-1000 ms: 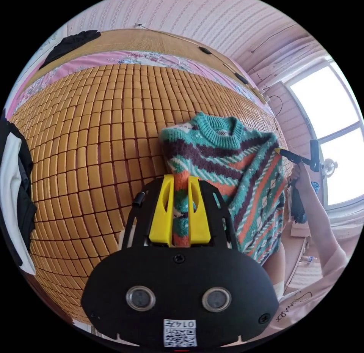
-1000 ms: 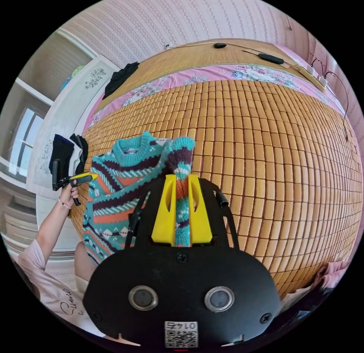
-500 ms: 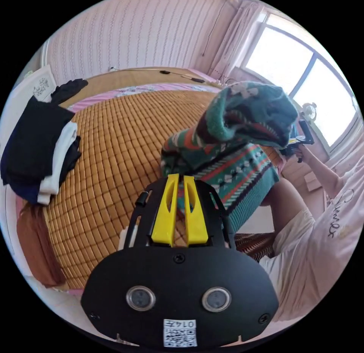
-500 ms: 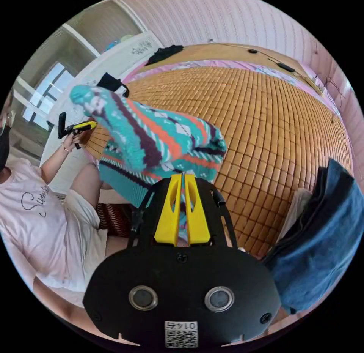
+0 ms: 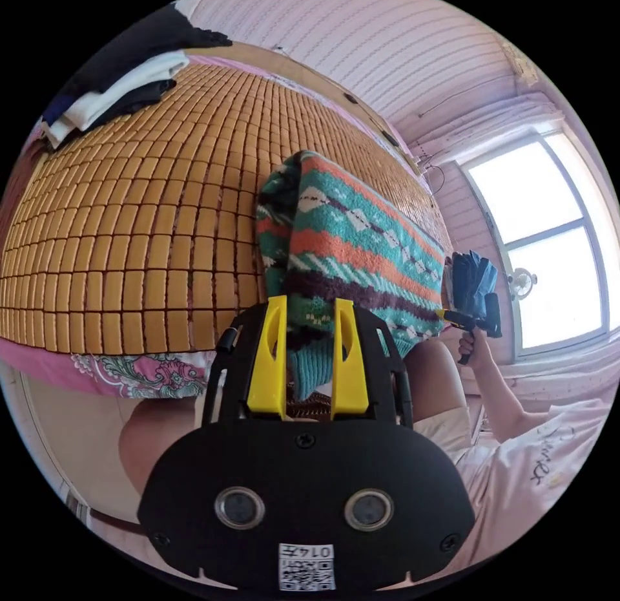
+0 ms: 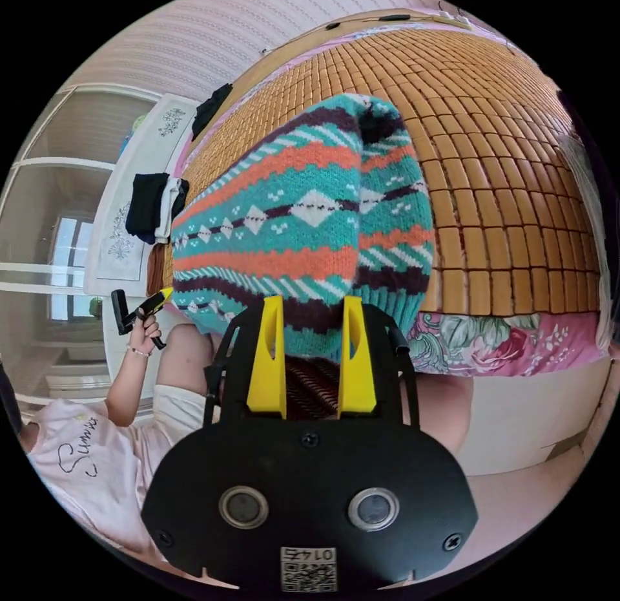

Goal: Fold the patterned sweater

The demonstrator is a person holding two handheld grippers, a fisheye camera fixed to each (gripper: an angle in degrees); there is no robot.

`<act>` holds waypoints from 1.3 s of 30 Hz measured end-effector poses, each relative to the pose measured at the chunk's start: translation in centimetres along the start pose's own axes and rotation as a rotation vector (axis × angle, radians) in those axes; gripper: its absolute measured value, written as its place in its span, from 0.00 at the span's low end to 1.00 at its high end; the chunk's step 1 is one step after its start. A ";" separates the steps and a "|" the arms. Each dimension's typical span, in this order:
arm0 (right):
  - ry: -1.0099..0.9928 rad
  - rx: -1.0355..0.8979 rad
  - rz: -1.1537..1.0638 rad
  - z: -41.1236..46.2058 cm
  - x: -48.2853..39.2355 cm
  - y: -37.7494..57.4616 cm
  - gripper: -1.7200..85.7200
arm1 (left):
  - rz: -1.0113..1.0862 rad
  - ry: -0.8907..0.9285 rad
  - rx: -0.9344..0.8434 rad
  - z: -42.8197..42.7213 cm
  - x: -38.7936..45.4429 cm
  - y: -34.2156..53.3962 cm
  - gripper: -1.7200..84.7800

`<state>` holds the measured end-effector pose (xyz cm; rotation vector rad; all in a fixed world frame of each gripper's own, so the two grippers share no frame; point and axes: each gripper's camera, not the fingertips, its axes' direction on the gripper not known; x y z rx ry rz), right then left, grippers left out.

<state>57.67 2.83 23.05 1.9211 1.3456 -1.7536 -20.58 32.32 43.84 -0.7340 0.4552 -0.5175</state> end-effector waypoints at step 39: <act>0.744 -0.319 -0.707 31.5 -35.4 -18.5 0.01 | 0.885 -0.456 -0.358 29.1 29.2 8.0 0.08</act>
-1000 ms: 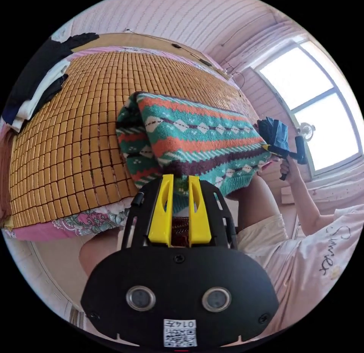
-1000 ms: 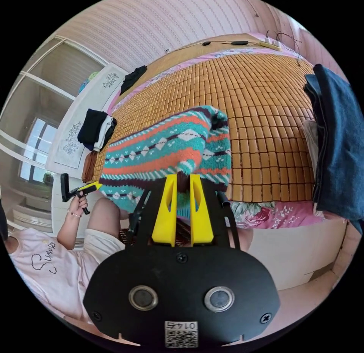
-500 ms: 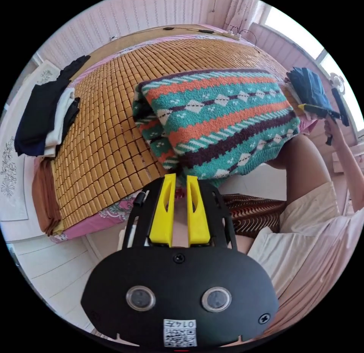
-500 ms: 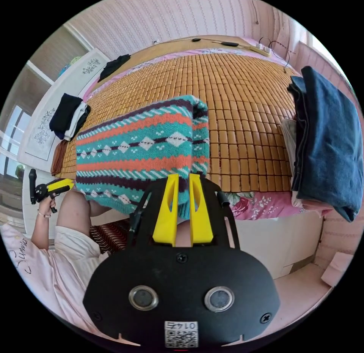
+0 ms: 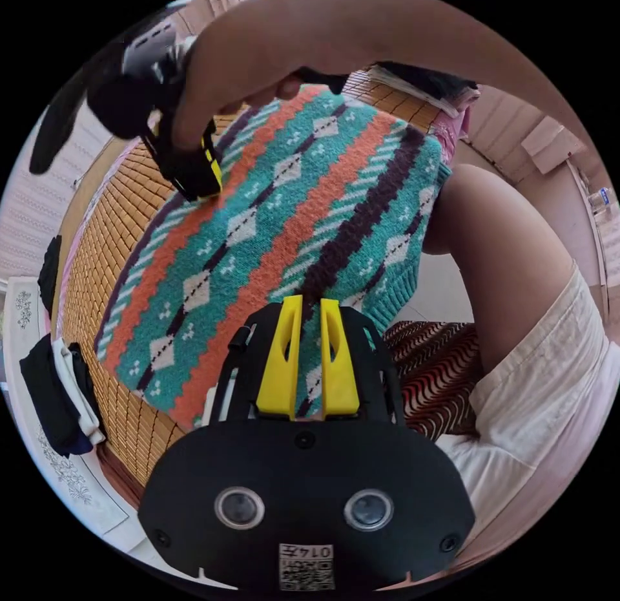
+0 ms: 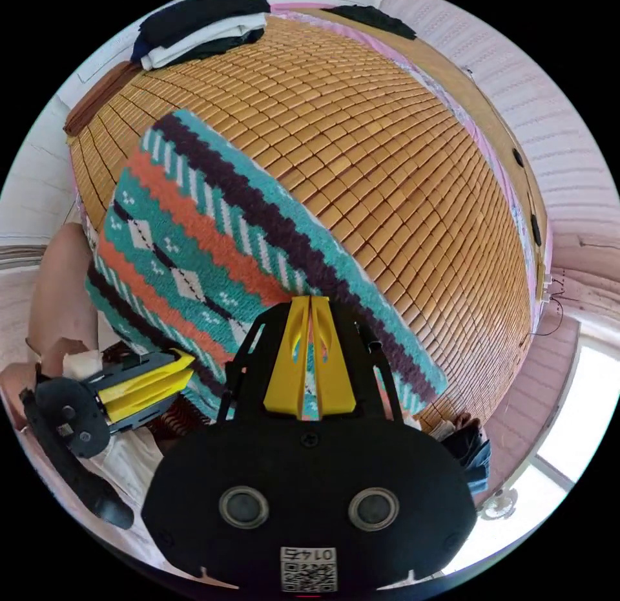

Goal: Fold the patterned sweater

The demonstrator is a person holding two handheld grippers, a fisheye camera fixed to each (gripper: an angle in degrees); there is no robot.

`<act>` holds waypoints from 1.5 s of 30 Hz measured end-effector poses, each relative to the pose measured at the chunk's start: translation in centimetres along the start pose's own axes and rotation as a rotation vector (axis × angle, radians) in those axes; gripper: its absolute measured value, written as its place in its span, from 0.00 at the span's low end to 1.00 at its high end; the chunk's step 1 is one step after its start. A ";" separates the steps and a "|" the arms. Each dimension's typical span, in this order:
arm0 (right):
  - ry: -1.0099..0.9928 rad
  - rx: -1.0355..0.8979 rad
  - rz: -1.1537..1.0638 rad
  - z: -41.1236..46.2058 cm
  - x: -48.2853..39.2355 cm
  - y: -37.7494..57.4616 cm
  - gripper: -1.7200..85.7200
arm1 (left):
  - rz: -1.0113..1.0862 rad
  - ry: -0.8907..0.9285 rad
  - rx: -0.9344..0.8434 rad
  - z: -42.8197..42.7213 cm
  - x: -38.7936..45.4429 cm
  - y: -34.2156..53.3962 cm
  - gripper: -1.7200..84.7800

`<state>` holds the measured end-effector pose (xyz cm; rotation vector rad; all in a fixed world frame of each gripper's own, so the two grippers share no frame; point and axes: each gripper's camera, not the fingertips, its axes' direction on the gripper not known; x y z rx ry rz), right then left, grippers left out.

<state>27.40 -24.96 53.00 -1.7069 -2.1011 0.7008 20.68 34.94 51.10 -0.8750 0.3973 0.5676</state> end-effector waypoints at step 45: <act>-0.099 -0.302 -0.259 8.7 -2.5 -16.1 0.01 | 0.167 0.007 -0.036 11.2 4.4 -14.2 0.01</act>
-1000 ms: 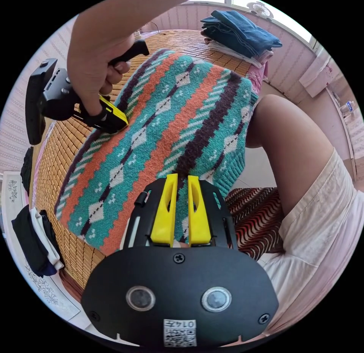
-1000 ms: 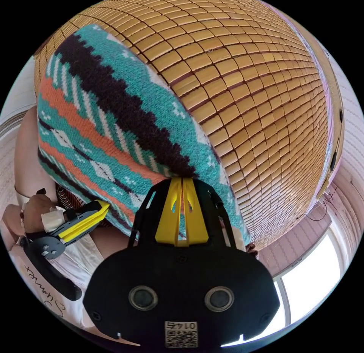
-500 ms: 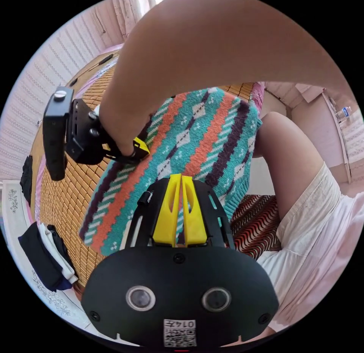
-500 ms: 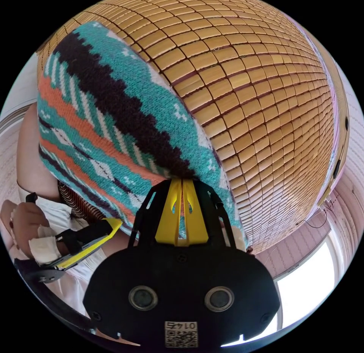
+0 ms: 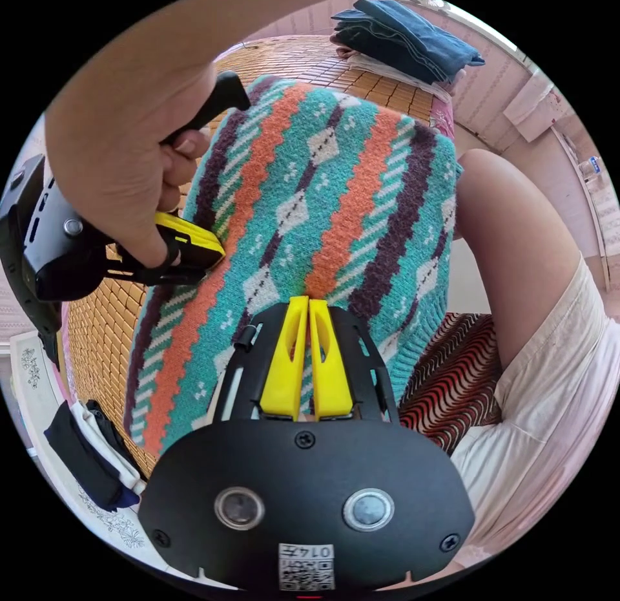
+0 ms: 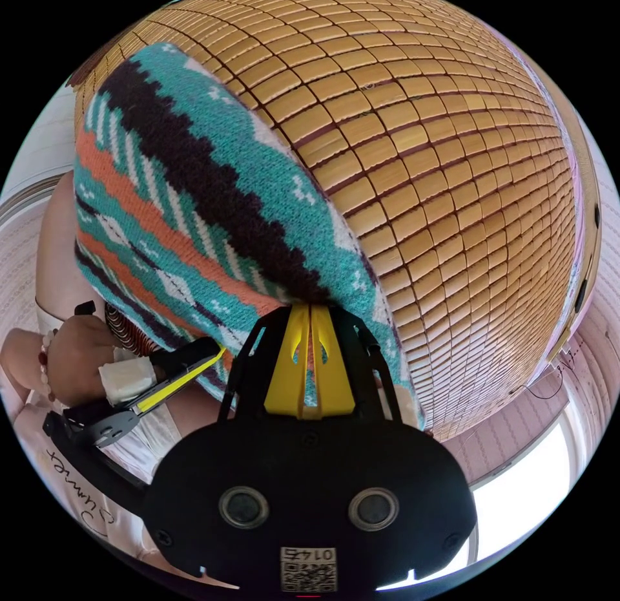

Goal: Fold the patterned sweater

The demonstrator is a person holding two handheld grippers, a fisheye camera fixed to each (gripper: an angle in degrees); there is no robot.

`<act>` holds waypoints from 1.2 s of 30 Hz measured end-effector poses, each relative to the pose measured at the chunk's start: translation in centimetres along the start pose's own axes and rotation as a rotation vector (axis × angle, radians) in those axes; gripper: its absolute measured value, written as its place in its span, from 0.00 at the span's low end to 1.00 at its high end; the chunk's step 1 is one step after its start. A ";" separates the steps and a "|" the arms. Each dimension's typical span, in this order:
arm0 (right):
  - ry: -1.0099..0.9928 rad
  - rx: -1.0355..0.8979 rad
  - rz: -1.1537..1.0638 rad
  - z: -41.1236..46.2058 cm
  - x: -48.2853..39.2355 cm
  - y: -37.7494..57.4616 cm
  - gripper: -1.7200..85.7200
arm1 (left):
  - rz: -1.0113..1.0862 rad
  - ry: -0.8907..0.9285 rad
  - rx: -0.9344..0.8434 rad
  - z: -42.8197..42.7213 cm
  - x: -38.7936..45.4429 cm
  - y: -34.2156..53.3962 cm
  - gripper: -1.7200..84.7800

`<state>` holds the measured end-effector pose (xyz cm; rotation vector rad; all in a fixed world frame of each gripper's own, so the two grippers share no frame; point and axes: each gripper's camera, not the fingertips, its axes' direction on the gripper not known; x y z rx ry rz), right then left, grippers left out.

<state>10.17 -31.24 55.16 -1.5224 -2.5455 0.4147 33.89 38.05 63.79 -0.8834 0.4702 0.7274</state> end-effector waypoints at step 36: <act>-0.306 0.698 0.363 1.1 9.7 40.9 0.06 | 0.036 0.093 0.096 -1.7 8.9 2.0 0.02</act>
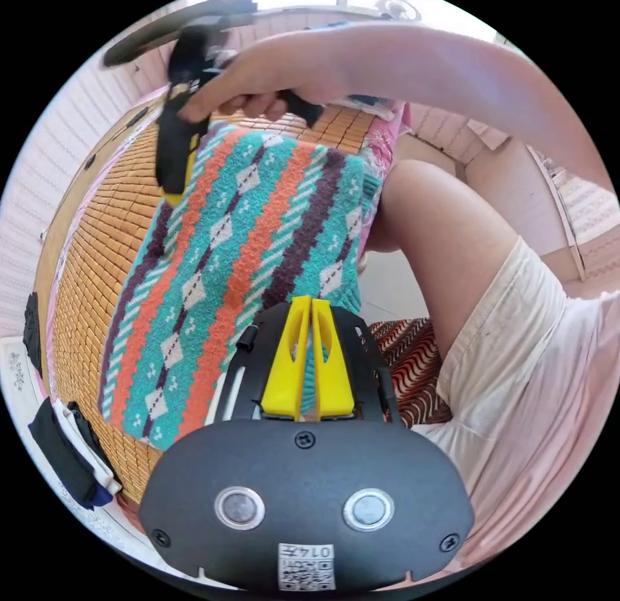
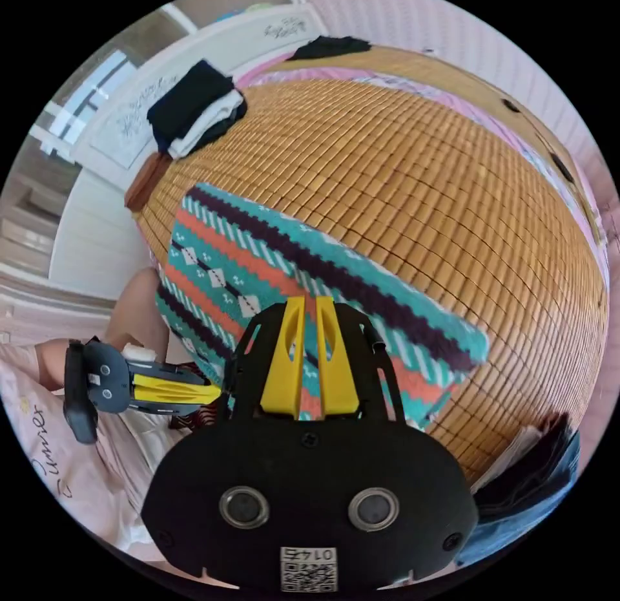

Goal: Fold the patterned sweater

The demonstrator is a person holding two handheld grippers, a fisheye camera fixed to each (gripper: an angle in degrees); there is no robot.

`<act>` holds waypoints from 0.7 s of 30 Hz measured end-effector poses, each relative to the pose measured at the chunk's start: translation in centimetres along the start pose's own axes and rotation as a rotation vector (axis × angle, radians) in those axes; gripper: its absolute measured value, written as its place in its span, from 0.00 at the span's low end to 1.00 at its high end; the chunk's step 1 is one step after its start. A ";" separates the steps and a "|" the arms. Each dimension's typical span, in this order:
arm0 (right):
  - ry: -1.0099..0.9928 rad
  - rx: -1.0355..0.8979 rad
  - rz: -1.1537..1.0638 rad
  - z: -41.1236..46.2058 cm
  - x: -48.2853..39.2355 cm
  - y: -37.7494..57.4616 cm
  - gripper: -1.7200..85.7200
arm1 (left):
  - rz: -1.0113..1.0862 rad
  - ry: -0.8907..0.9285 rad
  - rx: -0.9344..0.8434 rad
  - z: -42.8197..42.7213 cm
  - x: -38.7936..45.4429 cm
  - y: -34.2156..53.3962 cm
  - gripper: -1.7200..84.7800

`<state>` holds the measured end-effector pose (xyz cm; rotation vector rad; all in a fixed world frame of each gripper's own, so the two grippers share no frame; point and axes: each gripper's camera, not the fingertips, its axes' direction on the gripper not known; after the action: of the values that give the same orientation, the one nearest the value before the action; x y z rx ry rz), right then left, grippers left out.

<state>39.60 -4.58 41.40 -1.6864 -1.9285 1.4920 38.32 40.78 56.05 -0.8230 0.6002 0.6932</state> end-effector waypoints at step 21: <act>-0.180 0.100 0.601 -10.3 15.2 32.7 0.13 | 0.056 -0.016 0.111 1.1 9.1 -7.7 0.18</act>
<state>62.54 8.82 14.96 -2.2769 -1.4426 1.9535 50.02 40.76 53.59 -0.6991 0.6436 0.7101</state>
